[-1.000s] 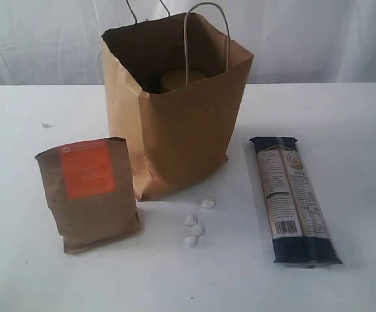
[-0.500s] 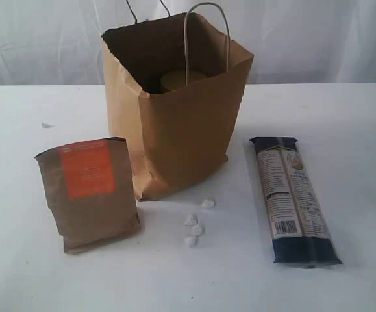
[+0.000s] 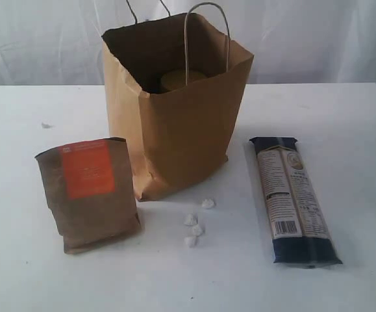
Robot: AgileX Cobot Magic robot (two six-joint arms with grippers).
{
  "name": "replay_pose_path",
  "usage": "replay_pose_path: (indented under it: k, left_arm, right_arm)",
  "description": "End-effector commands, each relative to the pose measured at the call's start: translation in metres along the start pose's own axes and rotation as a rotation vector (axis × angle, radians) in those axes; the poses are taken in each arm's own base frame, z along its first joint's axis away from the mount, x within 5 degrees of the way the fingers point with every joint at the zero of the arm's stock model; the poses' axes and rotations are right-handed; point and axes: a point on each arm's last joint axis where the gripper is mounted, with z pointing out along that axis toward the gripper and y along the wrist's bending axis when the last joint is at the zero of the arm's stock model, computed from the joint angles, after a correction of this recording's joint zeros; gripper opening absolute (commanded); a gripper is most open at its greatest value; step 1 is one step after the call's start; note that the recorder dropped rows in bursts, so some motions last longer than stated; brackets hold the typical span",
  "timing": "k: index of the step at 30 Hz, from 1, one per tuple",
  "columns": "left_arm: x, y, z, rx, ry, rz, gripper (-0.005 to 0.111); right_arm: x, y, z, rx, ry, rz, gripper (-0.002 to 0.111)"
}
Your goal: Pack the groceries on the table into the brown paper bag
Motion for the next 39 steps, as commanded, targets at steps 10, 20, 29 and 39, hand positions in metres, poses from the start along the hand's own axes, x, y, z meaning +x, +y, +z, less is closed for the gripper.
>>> replay_pose_path:
  k: [10,20,29,39]
  left_arm:
    - [0.02,0.018,0.074,0.134,0.926,0.59,0.0]
    - [0.129,0.023,0.062,0.103,1.267,0.295,0.0]
    - [0.162,0.026,0.059,-0.087,1.463,0.039,0.0]
    - [0.163,0.028,0.127,-0.067,1.863,0.058,0.0]
  right_arm:
    - [0.0,0.0,0.0,-0.007,-0.011,-0.01,0.0]
    - [0.0,0.0,0.0,-0.007,-0.011,-0.01,0.0]
    - [0.0,0.0,0.0,-0.007,-0.011,-0.01,0.0]
    - [0.0,0.0,0.0,-0.007,-0.011,-0.01,0.0]
